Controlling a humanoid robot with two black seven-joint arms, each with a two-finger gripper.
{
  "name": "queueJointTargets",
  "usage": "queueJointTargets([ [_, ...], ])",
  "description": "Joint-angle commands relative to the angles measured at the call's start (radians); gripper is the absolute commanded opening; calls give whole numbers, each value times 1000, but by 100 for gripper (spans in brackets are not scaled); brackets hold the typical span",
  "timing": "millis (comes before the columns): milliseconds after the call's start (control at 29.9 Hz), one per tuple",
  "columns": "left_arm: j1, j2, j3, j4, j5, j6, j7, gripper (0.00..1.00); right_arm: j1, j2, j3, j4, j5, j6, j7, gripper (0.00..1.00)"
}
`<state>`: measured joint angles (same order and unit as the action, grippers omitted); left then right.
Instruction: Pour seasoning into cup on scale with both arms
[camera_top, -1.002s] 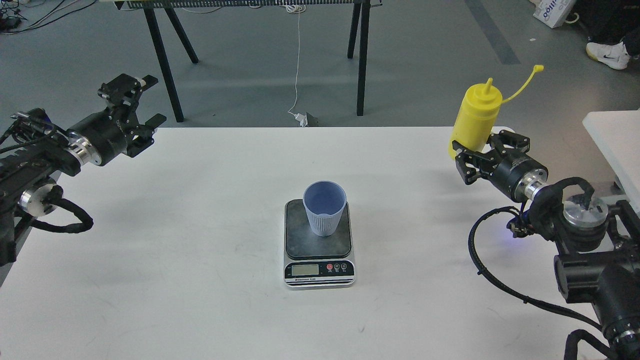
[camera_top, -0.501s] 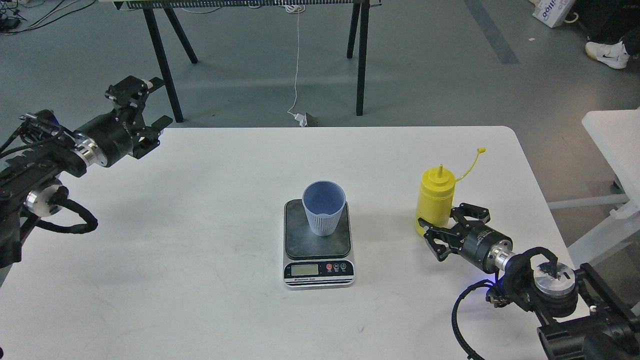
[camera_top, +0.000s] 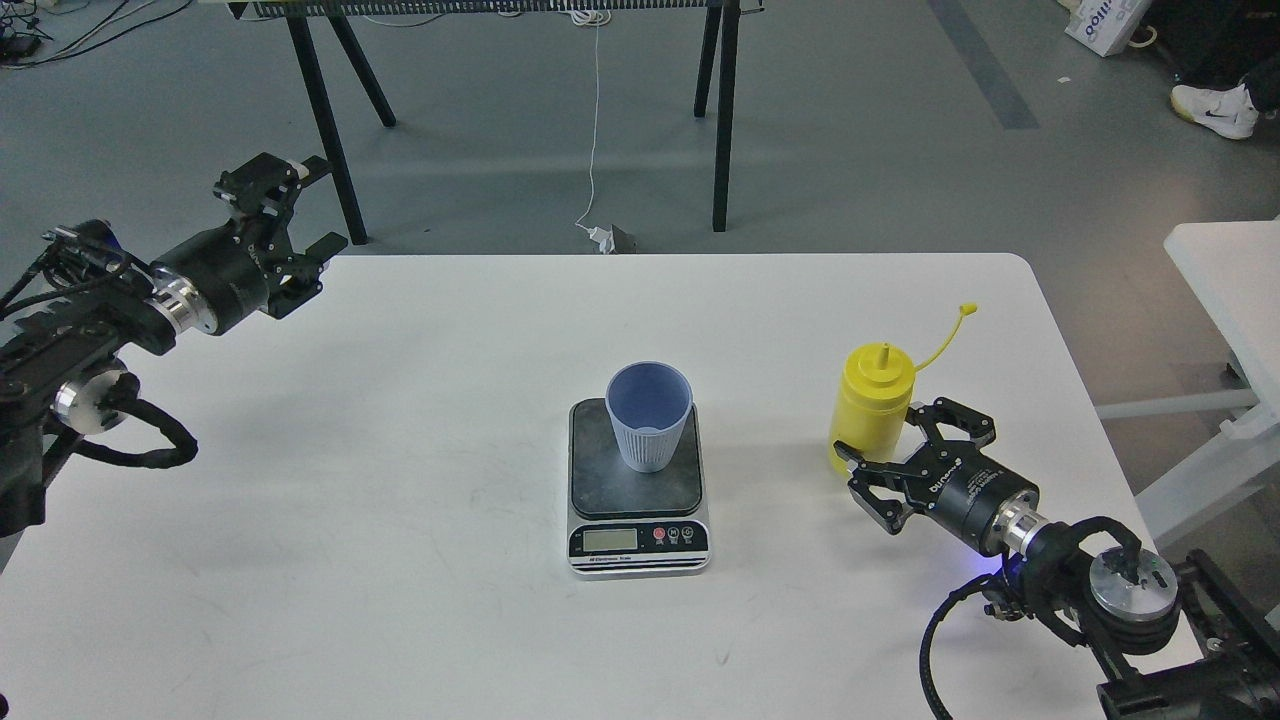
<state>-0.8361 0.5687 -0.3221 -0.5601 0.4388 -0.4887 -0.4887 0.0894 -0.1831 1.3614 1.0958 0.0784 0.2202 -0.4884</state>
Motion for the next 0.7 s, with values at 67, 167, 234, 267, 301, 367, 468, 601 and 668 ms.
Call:
queueJointTargets([
  [67,0,0,1,0,1,0,0,94,-43,-18,1,4,37,57,0,98],
  [167,0,0,1,0,3,0,0,94,-82,-35,4,35,50,67,0,98],
  [234,0,-1,1,0,3,0,0,94,-117,-70,4,78,69,68,0,98],
  [267,2,-1,1,0,3,0,0,94,-135,-85,5,91,78,68,0,98],
  [301,2,-1,1,0,3,0,0,94,-157,-102,5,105,89,70,0,98],
  [367,2,-3,1,0,3,0,0,94,-204,-142,11,134,109,71,0,98],
  [468,2,-3,0,0,1,0,0,94,-296,-220,28,206,123,83,0,98],
  [601,0,-4,-3,0,0,0,0,94,-369,-314,103,269,135,154,0,99],
  [668,0,-9,-5,-3,-2,0,0,94,-364,-325,180,269,136,160,0,99],
])
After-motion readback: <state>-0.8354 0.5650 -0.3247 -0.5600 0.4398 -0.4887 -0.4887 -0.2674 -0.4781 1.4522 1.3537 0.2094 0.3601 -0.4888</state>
